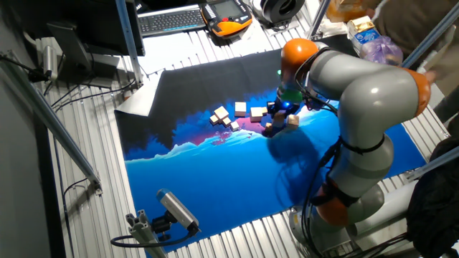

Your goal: Stack the blocks in a vertical line of five

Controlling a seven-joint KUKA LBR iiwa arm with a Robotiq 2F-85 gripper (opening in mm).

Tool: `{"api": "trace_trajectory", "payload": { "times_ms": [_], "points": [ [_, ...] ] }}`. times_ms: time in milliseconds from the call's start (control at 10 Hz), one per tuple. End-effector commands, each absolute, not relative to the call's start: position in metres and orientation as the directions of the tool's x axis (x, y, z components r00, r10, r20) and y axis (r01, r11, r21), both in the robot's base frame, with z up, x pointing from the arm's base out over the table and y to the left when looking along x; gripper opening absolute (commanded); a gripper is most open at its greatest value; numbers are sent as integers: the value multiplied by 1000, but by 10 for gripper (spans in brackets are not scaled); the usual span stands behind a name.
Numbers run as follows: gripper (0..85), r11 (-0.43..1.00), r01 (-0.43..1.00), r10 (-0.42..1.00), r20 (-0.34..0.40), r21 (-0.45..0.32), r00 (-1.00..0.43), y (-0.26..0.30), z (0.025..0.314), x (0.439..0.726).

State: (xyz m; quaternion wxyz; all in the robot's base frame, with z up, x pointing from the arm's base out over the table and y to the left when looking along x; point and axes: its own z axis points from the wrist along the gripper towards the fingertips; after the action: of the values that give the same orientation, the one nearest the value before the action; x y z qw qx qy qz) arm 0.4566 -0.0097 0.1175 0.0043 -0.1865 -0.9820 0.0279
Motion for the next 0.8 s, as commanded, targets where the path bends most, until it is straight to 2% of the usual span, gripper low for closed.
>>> {"api": "trace_trajectory", "payload": {
  "times_ms": [0, 100, 300, 700],
  "points": [
    [0, 935, 344, 344, -10, -83, -939, -10, 117, 457],
    [0, 946, 320, 321, 17, -48, -947, -13, 119, 456],
    [0, 957, 289, 288, 76, -2, -955, -57, 134, 449],
    [0, 963, 269, 269, 52, -7, -962, -89, 130, 445]
  ]
}}
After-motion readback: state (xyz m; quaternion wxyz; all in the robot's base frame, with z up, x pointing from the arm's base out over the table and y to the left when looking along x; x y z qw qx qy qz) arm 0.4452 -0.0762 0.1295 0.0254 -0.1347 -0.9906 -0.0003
